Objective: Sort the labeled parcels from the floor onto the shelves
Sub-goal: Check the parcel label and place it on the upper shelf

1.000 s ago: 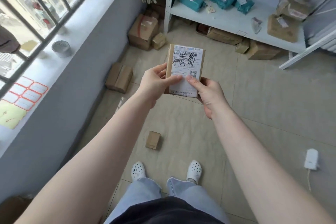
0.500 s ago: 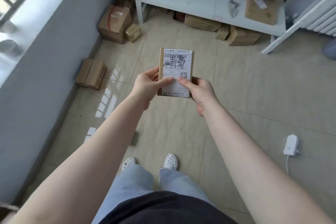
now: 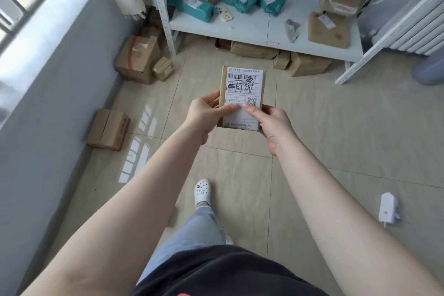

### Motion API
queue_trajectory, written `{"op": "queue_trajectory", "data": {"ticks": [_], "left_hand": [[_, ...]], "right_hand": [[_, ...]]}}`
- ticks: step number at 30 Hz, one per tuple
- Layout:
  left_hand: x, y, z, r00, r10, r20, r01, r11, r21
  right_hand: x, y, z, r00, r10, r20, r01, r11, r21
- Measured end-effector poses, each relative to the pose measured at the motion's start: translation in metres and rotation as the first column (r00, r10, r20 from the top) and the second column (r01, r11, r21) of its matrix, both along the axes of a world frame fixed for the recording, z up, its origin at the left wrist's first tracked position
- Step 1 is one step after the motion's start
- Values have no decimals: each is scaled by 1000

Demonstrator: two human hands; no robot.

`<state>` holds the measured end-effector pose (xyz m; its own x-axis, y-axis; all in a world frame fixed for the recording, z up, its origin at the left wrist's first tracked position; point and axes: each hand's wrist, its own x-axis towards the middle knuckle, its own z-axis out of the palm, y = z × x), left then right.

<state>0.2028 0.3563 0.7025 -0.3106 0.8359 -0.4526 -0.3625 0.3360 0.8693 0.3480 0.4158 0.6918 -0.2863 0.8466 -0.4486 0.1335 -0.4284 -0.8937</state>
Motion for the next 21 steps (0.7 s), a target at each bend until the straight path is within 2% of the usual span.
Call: {"op": "queue_trajectory", "data": {"ticks": [10,21], "left_hand": [[-71,132,21,996,-72,-52,74,997,35],[-112,271,35,996,-8,-86,12,999,40]], "right_hand": [[-67,124,21,999,-41,-25,42,998,49],[-113,272,25,998,20,-65,-15,997,73]]}}
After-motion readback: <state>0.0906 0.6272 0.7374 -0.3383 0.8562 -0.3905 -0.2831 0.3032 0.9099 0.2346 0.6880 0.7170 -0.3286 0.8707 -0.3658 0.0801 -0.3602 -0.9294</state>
